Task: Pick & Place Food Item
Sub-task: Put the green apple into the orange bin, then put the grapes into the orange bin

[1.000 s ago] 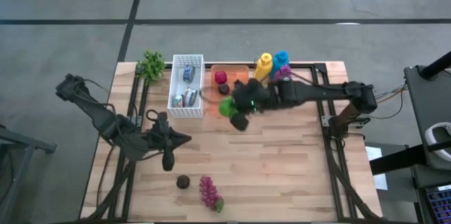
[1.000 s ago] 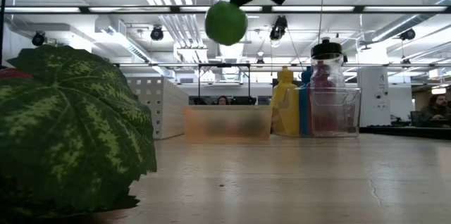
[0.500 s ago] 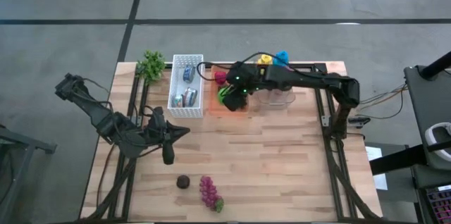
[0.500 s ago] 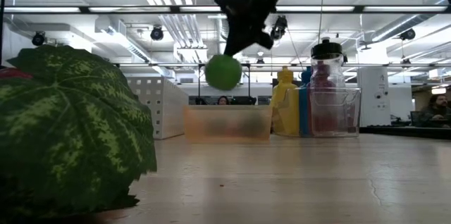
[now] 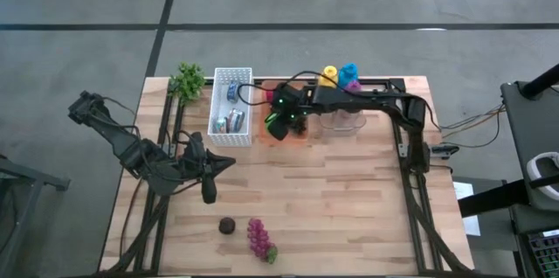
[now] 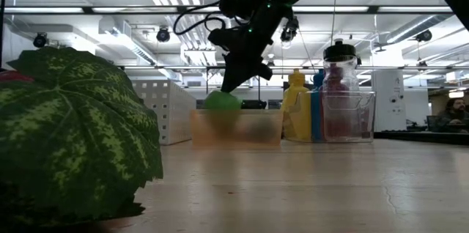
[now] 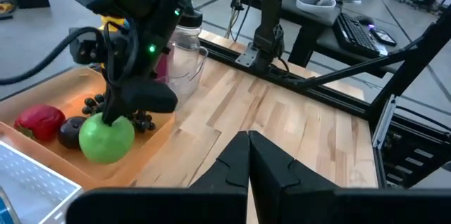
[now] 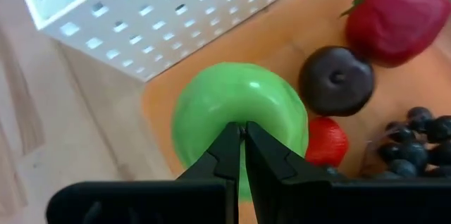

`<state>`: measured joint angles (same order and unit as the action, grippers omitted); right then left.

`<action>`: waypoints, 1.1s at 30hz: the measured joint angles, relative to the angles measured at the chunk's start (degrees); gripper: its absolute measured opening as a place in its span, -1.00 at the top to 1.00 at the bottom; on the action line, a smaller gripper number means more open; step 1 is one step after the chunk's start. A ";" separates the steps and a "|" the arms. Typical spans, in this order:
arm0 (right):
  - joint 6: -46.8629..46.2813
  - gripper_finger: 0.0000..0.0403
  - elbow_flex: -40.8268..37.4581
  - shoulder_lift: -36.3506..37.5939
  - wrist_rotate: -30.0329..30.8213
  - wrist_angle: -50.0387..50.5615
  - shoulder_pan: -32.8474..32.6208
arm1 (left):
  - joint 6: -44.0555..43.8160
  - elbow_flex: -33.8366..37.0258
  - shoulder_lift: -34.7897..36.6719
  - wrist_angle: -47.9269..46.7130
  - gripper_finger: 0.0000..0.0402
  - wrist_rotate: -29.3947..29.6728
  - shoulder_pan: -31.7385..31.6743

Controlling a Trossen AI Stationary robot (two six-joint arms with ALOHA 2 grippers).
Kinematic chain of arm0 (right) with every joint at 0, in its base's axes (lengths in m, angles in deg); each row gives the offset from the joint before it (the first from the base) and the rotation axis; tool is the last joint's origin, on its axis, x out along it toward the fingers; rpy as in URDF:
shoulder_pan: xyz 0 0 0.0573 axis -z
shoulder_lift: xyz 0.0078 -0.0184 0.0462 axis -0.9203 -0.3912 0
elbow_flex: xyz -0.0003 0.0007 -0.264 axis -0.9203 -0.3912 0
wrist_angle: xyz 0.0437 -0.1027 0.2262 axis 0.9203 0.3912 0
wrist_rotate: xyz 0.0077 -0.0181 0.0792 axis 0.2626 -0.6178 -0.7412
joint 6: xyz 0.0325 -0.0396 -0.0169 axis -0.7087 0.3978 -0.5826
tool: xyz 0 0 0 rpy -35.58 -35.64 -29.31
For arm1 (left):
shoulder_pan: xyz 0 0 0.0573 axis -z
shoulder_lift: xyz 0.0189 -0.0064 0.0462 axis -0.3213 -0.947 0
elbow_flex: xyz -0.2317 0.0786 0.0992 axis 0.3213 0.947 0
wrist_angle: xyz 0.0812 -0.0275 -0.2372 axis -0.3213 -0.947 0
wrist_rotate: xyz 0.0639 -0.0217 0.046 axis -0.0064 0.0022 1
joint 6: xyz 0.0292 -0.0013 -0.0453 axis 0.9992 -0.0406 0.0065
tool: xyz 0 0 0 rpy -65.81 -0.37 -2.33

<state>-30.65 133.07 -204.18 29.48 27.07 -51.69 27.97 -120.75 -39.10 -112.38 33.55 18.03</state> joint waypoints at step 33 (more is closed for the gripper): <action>-0.14 0.43 0.00 6.13 -1.05 0.39 -0.59 | 0.13 0.09 -0.04 -0.27 0.97 -0.01 -0.07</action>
<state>-30.80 133.07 -198.05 28.44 27.47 -52.27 28.10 -120.66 -39.14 -112.65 33.54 17.97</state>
